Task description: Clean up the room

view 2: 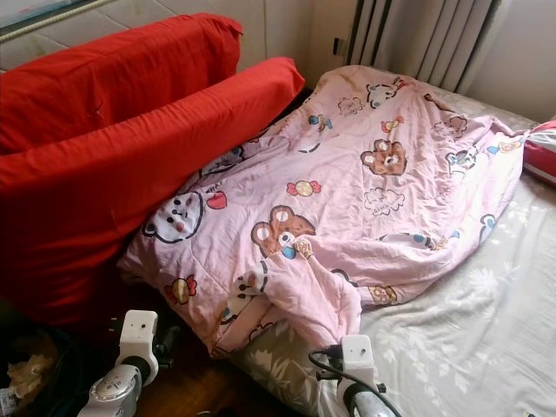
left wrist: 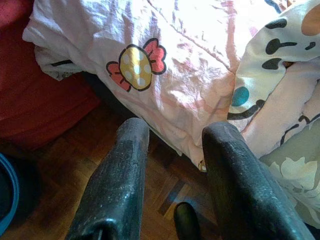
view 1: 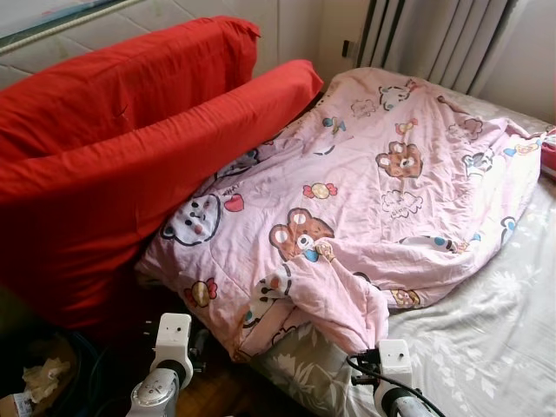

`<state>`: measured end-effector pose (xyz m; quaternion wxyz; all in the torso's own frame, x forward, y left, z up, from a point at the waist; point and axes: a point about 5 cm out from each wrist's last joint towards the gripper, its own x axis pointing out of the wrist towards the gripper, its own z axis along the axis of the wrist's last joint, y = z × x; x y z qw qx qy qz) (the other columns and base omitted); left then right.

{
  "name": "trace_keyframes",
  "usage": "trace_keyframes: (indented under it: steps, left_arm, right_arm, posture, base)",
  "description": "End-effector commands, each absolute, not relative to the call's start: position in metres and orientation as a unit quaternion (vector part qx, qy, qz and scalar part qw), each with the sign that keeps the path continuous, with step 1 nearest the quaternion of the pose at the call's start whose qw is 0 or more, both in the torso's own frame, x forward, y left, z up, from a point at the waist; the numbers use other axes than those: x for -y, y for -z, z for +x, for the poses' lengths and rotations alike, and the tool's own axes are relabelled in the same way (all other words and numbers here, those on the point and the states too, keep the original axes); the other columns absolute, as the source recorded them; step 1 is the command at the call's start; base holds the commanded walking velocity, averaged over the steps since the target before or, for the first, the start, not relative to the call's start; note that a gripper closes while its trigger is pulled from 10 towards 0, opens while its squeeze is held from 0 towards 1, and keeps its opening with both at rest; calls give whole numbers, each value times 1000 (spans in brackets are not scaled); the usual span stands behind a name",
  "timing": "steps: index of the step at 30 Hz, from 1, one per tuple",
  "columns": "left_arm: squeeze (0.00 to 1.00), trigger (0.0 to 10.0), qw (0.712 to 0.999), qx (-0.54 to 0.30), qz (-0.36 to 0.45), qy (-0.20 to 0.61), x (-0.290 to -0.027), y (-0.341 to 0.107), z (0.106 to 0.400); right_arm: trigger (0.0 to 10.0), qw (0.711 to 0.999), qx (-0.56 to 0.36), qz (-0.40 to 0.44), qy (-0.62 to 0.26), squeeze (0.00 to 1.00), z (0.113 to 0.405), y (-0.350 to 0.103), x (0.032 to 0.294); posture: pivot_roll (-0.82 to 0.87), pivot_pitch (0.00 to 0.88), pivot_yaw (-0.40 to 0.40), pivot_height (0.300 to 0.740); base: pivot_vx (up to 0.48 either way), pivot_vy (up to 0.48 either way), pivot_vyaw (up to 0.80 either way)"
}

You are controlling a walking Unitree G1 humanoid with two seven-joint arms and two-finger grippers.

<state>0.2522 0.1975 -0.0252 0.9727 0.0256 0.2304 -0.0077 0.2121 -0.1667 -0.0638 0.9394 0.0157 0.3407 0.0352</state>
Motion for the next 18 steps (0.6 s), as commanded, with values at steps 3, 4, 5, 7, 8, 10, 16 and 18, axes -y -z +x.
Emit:
trace_keyframes:
  steps: [3, 4, 5, 7, 8, 10, 16, 18]
  left_arm:
    - [0, 10000, 970, -240, 27, 6, -197, 30, 246]
    - [0, 10000, 970, -240, 26, 5, -197, 30, 246]
    - [0, 10000, 971, -239, 26, 5, -198, 30, 246]
    - [0, 10000, 971, -239, 26, 4, -198, 30, 245]
    - [0, 10000, 971, -239, 25, 4, -198, 30, 245]
    - [0, 10000, 972, -234, 20, 6, -197, 30, 246]
    - [0, 10000, 972, -232, 21, 6, -197, 29, 246]
    - [0, 10000, 972, -232, 22, 6, -197, 29, 246]
  right_arm:
    - [10000, 934, -356, 18, -37, 0, 204, 68, 172]
    - [10000, 934, -355, 18, -38, 0, 204, 68, 172]
    - [10000, 934, -355, 18, -38, 0, 204, 68, 173]
    - [10000, 934, -355, 17, -39, 0, 205, 68, 173]
    - [10000, 934, -355, 17, -39, 0, 205, 68, 173]
    - [10000, 934, -355, 17, -40, 0, 205, 68, 173]
    - [10000, 934, -353, 17, -43, 0, 206, 67, 171]
    - [10000, 935, -352, 17, -44, 0, 206, 67, 171]
  posture:
    - [9, 120, -21, 740]
    - [9, 118, -21, 740]
    - [9, 117, -22, 740]
    - [9, 114, -22, 740]
    - [10, 113, -23, 740]
    - [11, 112, -23, 740]
    - [14, 111, -25, 740]
    - [14, 111, -25, 740]
  base:
    - [0, 0, 0]
    - [0, 0, 0]
    - [0, 0, 0]
    - [0, 0, 0]
    - [0, 0, 0]
    - [0, 0, 0]
    - [-246, 0, 0]
    - [-244, 0, 0]
